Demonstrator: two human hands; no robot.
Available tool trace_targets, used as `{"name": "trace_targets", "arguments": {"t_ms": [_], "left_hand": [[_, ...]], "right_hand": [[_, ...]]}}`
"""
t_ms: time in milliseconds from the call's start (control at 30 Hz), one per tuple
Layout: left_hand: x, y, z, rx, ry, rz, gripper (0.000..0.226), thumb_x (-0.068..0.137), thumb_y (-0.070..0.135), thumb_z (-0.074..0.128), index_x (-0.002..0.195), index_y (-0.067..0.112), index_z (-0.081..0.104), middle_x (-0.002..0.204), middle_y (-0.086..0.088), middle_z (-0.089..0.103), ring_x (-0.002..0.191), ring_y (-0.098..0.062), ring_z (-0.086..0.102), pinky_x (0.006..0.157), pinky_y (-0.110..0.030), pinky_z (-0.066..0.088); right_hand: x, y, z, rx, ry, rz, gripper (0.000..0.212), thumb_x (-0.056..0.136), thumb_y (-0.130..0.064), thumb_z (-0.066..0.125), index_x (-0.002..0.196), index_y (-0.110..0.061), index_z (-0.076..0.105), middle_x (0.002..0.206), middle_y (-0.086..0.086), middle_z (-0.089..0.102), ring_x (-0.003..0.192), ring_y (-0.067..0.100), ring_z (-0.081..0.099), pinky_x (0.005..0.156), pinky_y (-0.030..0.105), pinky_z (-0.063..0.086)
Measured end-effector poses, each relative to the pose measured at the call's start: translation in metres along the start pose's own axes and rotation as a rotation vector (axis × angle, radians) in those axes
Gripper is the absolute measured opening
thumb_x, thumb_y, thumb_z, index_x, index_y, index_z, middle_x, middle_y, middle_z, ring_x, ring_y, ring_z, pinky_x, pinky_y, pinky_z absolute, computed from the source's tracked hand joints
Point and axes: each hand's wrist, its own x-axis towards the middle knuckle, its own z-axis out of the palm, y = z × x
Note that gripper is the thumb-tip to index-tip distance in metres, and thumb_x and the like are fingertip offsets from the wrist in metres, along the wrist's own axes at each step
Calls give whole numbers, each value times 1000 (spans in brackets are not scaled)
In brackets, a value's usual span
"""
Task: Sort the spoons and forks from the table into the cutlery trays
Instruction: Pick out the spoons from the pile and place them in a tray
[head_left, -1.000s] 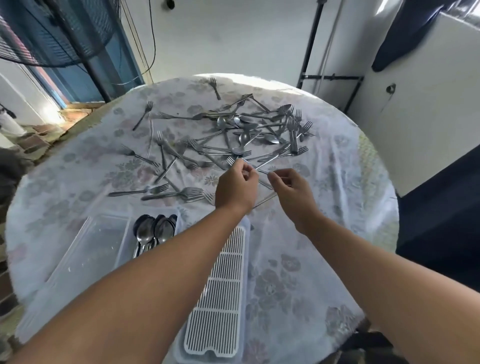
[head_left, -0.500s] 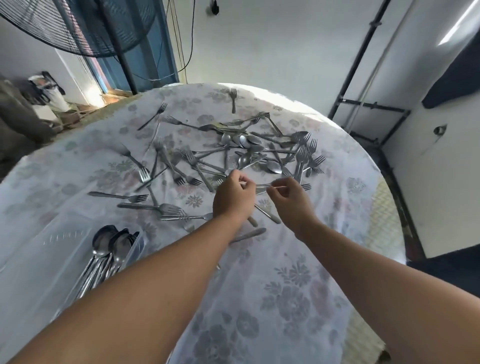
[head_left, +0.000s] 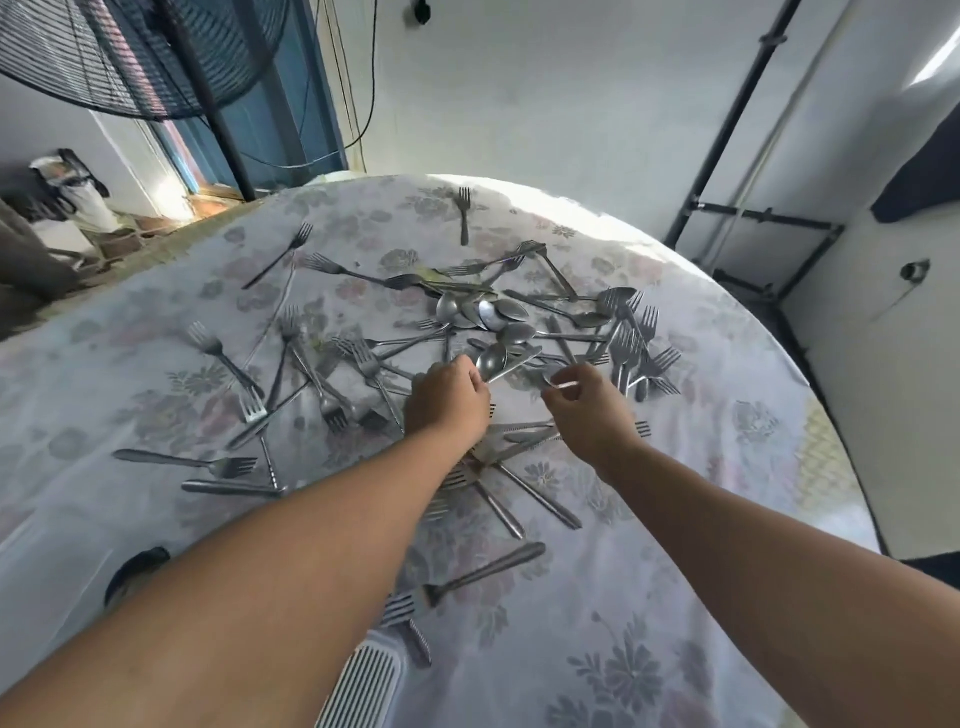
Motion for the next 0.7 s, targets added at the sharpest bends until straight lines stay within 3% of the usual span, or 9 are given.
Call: {"name": "trace_targets", "arguments": {"t_ms": [100, 233, 333, 400, 533, 600, 700], "left_hand": [[14, 0, 4, 146, -78, -22, 14, 99, 34, 56, 108, 24, 61, 120, -5, 59, 115, -31, 50, 84, -42, 47], [32, -2, 7, 365, -186, -89, 37, 95, 44, 62, 124, 22, 56, 135, -10, 48, 129, -34, 40, 99, -46, 43], [44, -7, 11, 352, -219, -174, 45, 91, 49, 67, 125, 21, 57, 132, -9, 50, 129, -34, 41, 99, -46, 41], [48, -12, 12, 301, -216, -226, 37, 88, 45, 70, 116, 23, 61, 124, -6, 56, 124, -33, 46, 98, -45, 43], [51, -27, 9, -142, -87, -295, 8, 86, 28, 70, 86, 26, 63, 93, 5, 69, 95, -25, 66, 84, -40, 56], [49, -29, 1, -419, 36, -285, 7, 90, 22, 71, 88, 22, 64, 85, 5, 69, 79, -18, 69, 68, -33, 59], [47, -22, -16, -814, 181, -332, 10, 94, 17, 72, 101, 15, 67, 91, 2, 69, 68, -7, 66, 45, -16, 48]], "right_hand": [[17, 14, 4, -174, -17, -19, 24, 97, -30, 62, 121, -23, 61, 110, 0, 69, 84, 15, 61, 62, 23, 43], [40, 24, 12, -494, 6, -23, 47, 97, -42, 60, 138, -21, 52, 138, 18, 47, 124, 39, 48, 102, 42, 41], [57, 25, 17, -641, -22, 57, 57, 96, -60, 50, 139, -23, 48, 147, 21, 38, 131, 41, 41, 107, 49, 39], [64, 28, 20, -673, -40, 74, 54, 96, -64, 48, 133, -25, 52, 145, 18, 40, 130, 40, 41, 106, 51, 40], [66, 31, 21, -657, 57, -18, 35, 101, -50, 51, 126, -28, 63, 135, 13, 45, 126, 37, 42, 105, 50, 40], [65, 32, 21, -528, 156, -69, 36, 102, -51, 52, 120, -27, 70, 129, 11, 49, 120, 35, 45, 102, 47, 41], [64, 25, 18, -134, 287, -208, 30, 97, -48, 65, 106, -21, 75, 117, 6, 55, 108, 22, 53, 93, 34, 44]]}}
